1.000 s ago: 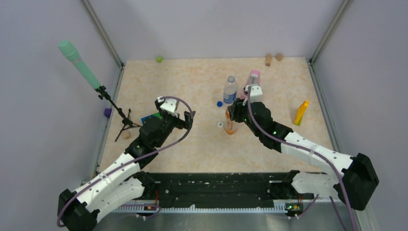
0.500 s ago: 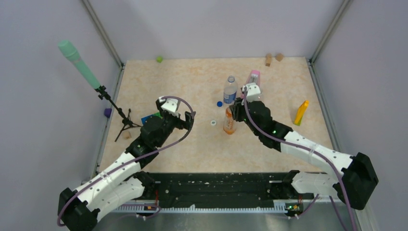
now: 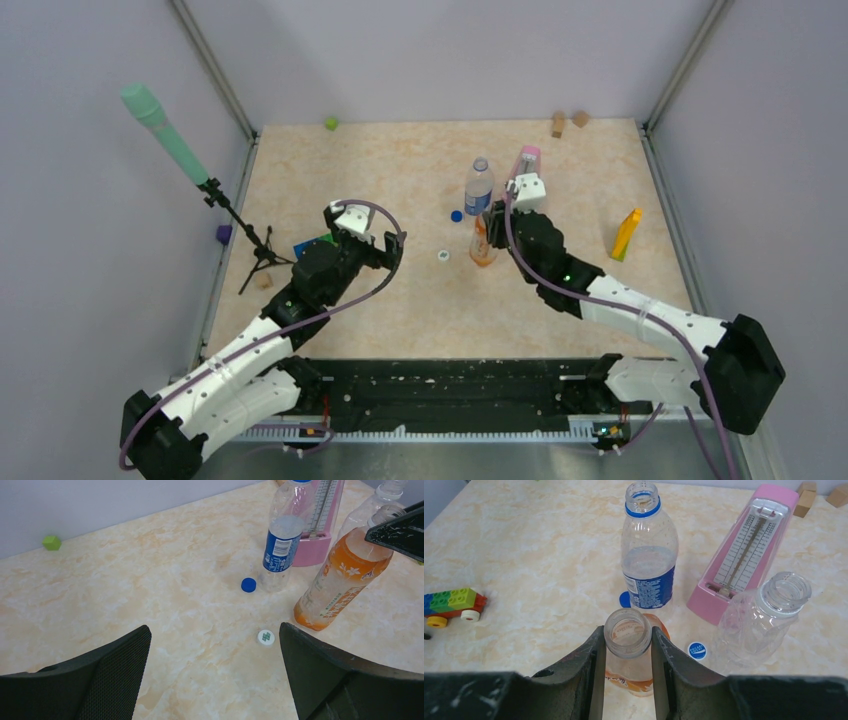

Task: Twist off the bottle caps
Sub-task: Place the plastic bottle at the center of the board, then reset both arms

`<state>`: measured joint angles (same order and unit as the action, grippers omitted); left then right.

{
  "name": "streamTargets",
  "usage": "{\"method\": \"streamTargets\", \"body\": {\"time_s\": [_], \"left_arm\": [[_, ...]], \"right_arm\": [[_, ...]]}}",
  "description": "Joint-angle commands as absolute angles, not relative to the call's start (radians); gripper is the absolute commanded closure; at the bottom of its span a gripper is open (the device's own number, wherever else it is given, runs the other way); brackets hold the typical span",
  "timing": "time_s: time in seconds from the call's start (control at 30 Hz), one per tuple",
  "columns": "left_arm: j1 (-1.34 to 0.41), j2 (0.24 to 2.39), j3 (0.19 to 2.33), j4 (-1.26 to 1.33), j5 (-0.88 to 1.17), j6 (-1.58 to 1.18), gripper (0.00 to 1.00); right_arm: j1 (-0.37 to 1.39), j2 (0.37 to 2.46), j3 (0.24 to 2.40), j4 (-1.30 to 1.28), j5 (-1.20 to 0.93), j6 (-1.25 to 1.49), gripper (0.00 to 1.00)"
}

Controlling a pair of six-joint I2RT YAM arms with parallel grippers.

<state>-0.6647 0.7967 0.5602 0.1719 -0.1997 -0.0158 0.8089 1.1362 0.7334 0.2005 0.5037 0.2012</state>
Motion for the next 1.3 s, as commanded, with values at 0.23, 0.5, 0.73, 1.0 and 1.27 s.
{"method": "streamTargets", "body": {"time_s": [0.23, 0.5, 0.73, 1.0, 1.27], "left_arm": [[-0.664, 0.807, 0.574, 0.196, -0.205, -0.008, 0.01], [-0.664, 0.807, 0.578, 0.196, -0.221, -0.008, 0.01], [-0.665, 0.804, 0.579, 0.193, -0.245, -0.008, 0.01], [-0.665, 0.826, 0.601, 0.224, -0.374, -0.061, 0.01], [-0.664, 0.913, 0.748, 0.040, -0.578, -0.203, 0.01]], "right_arm": [[0.818, 1.158, 0.733, 0.244, 0.512, 0.208, 0.54], [0.819, 1.131, 0.764, 0.207, 0.493, 0.215, 0.45], [0.818, 1.056, 0.796, 0.133, 0.487, 0.221, 0.40], [0.819, 0.903, 0.787, 0.086, 0.528, 0.207, 0.36], [0.811, 0.806, 0.777, 0.069, 0.748, 0.087, 0.27]]}}
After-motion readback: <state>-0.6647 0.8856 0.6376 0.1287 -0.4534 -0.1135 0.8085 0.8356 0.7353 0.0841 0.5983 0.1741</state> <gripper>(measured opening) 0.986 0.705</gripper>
